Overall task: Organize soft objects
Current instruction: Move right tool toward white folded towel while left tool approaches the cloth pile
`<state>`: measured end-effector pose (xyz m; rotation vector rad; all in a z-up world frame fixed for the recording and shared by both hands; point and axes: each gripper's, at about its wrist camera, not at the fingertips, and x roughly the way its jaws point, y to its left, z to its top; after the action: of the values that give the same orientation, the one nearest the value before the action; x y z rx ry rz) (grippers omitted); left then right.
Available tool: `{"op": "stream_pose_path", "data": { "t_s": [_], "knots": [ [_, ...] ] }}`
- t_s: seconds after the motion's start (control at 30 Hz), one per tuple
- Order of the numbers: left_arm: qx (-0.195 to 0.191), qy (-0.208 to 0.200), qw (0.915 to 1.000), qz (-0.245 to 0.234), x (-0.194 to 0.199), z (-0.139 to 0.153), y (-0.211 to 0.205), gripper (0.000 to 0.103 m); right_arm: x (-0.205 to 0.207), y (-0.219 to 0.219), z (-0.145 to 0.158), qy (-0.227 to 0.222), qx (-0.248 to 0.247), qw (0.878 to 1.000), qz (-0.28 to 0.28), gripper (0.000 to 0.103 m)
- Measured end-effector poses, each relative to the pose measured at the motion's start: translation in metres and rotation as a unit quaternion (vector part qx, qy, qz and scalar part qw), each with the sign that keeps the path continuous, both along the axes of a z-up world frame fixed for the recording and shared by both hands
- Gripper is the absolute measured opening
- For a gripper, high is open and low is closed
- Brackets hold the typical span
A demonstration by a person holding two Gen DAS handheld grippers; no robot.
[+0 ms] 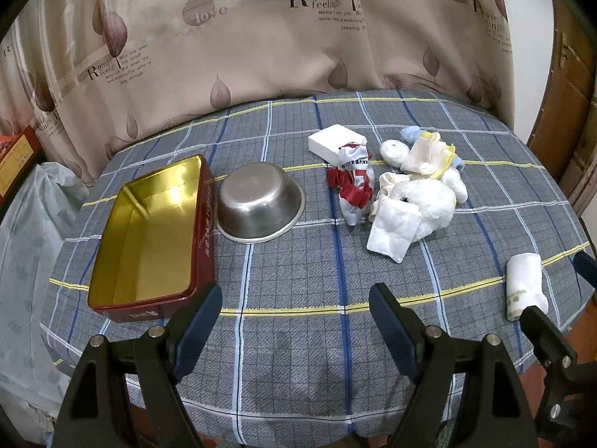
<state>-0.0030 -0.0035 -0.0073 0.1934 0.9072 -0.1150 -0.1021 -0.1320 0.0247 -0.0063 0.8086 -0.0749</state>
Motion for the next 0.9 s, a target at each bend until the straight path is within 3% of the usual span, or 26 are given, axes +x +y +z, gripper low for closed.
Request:
{"op": "stream_pose_path", "data": {
  "t_s": [0.9],
  "knots": [
    [0.004, 0.009, 0.9999, -0.006, 0.002, -0.008, -0.002, 0.083, 0.005, -0.011, -0.014, 0.032, 0.011, 0.999, -0.012, 0.093]
  ]
}}
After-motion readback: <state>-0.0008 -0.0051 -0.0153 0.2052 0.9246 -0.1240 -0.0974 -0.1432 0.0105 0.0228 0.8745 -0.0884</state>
